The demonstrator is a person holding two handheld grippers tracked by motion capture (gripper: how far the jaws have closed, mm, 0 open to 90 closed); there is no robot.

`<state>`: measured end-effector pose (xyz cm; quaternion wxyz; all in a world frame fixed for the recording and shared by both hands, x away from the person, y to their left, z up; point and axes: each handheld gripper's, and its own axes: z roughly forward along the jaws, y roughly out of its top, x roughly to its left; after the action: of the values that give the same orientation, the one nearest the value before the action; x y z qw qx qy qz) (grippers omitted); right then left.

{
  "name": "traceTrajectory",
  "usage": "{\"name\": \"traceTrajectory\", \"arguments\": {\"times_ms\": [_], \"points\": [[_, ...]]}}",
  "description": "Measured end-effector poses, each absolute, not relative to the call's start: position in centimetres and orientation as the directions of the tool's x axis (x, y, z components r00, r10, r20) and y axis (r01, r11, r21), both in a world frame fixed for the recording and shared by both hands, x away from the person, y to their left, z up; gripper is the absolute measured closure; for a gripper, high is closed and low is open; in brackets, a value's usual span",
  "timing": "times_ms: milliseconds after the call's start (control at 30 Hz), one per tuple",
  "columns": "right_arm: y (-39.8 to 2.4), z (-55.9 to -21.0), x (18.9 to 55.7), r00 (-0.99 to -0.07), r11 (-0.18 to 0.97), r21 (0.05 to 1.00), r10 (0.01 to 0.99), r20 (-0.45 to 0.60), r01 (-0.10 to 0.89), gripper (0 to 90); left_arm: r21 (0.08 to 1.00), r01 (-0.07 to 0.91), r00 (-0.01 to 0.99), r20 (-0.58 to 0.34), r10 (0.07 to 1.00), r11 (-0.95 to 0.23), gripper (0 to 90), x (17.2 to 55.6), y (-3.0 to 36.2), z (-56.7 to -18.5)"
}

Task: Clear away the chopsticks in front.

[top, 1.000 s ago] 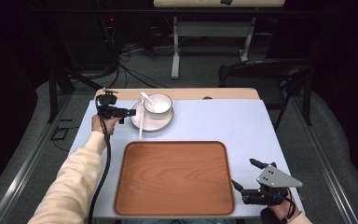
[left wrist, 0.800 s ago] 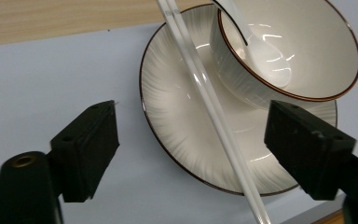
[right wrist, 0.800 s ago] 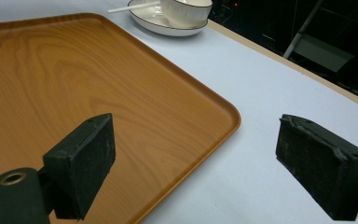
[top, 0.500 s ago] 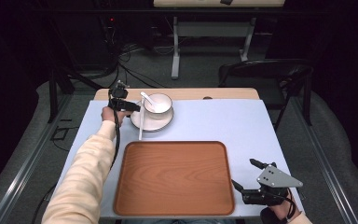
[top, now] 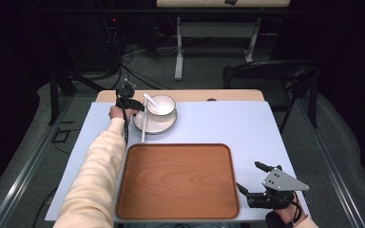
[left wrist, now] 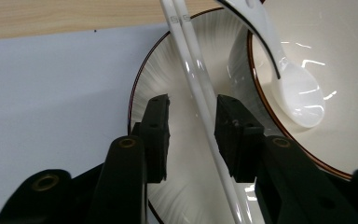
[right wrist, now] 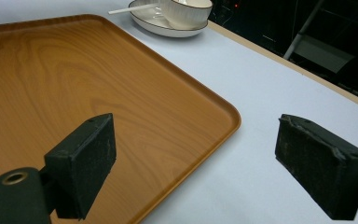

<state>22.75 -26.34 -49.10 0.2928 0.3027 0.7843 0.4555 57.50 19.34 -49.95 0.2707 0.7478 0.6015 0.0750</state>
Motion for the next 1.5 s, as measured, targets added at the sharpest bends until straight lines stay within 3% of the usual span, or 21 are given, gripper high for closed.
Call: {"name": "traceTrajectory", "arguments": {"times_ms": [900, 1500], "points": [[-26.4, -49.1, 22.8, -0.644, 0.407, 0.889, 0.742, -0.187, 0.212, 12.3, 0.447, 0.893, 0.163, -0.215, 0.963, -0.051, 81.3, 58.2, 19.4, -51.8], [-26.4, -49.1, 22.8, -0.643, 0.405, 0.889, 0.743, -0.184, 0.214, 12.2, 0.473, 0.881, 0.153, -0.255, 0.955, -0.015, 83.6, 57.4, 20.6, -50.2]]}}
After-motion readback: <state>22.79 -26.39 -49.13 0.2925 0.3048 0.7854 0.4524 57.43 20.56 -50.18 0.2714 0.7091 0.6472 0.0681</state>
